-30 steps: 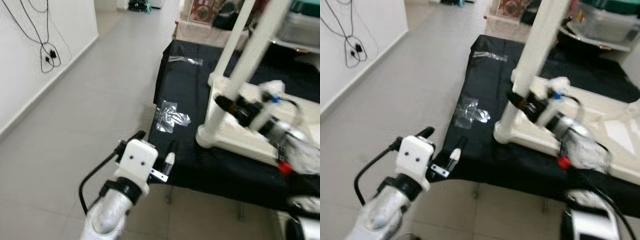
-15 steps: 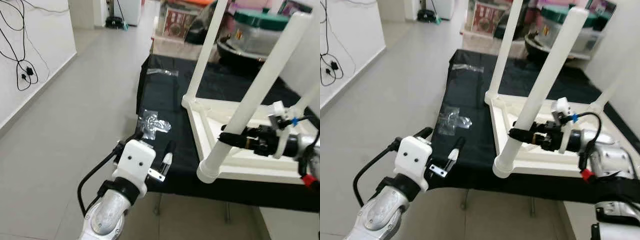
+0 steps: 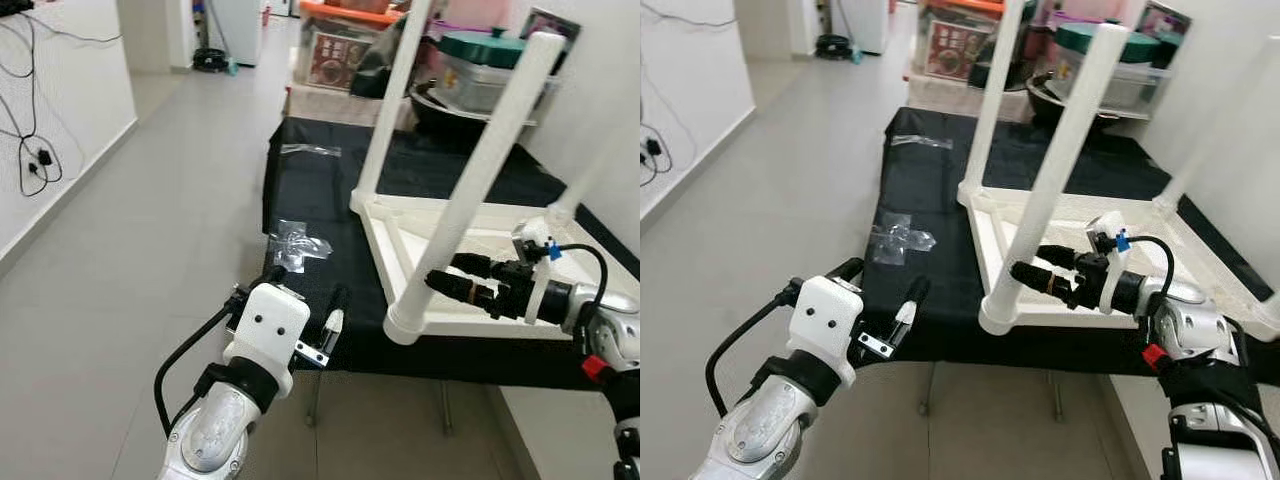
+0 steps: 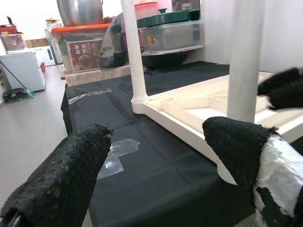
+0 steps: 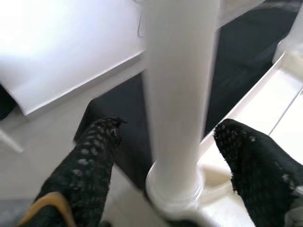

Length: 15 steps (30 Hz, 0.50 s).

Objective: Building children table

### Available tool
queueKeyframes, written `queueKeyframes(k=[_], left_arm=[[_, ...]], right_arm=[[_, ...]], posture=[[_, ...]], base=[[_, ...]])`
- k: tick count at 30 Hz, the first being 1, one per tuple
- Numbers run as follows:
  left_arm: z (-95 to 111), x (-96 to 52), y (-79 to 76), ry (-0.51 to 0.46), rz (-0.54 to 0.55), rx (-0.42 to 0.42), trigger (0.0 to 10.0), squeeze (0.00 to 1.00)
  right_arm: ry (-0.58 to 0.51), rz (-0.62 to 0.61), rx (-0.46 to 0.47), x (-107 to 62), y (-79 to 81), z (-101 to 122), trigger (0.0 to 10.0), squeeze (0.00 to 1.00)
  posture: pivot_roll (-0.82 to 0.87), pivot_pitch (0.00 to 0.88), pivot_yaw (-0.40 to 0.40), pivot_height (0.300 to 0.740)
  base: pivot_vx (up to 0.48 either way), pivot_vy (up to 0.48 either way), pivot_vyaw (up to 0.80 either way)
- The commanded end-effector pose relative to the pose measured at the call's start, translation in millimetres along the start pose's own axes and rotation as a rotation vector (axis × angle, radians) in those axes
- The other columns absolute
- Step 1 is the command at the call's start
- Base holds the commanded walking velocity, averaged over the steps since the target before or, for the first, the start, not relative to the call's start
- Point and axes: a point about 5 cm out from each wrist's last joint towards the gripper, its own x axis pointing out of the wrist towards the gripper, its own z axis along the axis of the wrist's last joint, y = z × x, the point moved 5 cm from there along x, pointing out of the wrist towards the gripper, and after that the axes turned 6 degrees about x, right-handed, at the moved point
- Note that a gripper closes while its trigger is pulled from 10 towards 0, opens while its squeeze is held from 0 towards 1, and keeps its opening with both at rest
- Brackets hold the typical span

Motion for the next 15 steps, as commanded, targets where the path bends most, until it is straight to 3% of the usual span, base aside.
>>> queueKeyframes(k=[1, 4, 7, 10, 11, 12, 13, 14, 15], left_arm=[[-4, -0.6, -0.2, 0.014, 0.002, -0.002, 10.0, 0.0], [-4, -0.8, -0.2, 0.014, 0.002, -0.003, 10.0, 0.0], [-6, -2.1, -1.1, 0.024, -0.001, -0.01, 10.0, 0.0], [-6, -2.5, -1.2, 0.026, -0.001, -0.013, 10.0, 0.0], [-8, -2.9, 0.0, 0.033, 0.005, -0.012, 10.0, 0.0], [-8, -2.9, 0.0, 0.033, 0.005, -0.012, 10.0, 0.0], [-10, -3.5, 2.9, 0.045, 0.018, -0.006, 10.0, 0.0], [-10, -3.5, 2.9, 0.045, 0.018, -0.006, 10.0, 0.0], [-12, -3.6, 5.0, 0.054, 0.027, 0.003, 10.0, 0.0]], right_arm=[[0.025, -0.02, -0.007, -8.4, -1.4, -5, 10.0, 0.0], [0.045, -0.036, 0.002, -12.3, -3.0, -12, 10.0, 0.0], [0.102, -0.085, 0.06, -20.6, -0.5, -42, 10.0, 0.0], [0.107, -0.106, 0.081, -21.0, 1.4, -50, 10.0, 0.0], [0.056, -0.185, 0.05, -12.5, 4.8, -54, 10.0, 0.0], [0.056, -0.185, 0.05, -12.5, 4.8, -54, 10.0, 0.0], [-0.055, -0.316, 0.035, -1.5, 11.2, -50, 10.0, 0.0], [-0.055, -0.316, 0.035, -1.5, 11.2, -50, 10.0, 0.0], [-0.128, -0.384, 0.01, 3.7, 17.6, -43, 10.0, 0.0]], posture=[[0.07, 0.098, -0.117, 0.74], [0.07, 0.099, -0.117, 0.74], [0.07, 0.106, -0.115, 0.74], [0.07, 0.106, -0.115, 0.74], [0.07, 0.109, -0.113, 0.74], [0.07, 0.109, -0.113, 0.74], [0.06, 0.108, -0.104, 0.74], [0.06, 0.108, -0.104, 0.74], [0.06, 0.108, -0.103, 0.74]], base=[[0.0, 0.0, 0.0], [0.0, 0.0, 0.0], [0.0, 0.0, 0.0], [0.0, 0.0, 0.0], [0.0, 0.0, 0.0], [0.0, 0.0, 0.0], [0.0, 0.0, 0.0], [0.0, 0.0, 0.0], [0.0, 0.0, 0.0]])
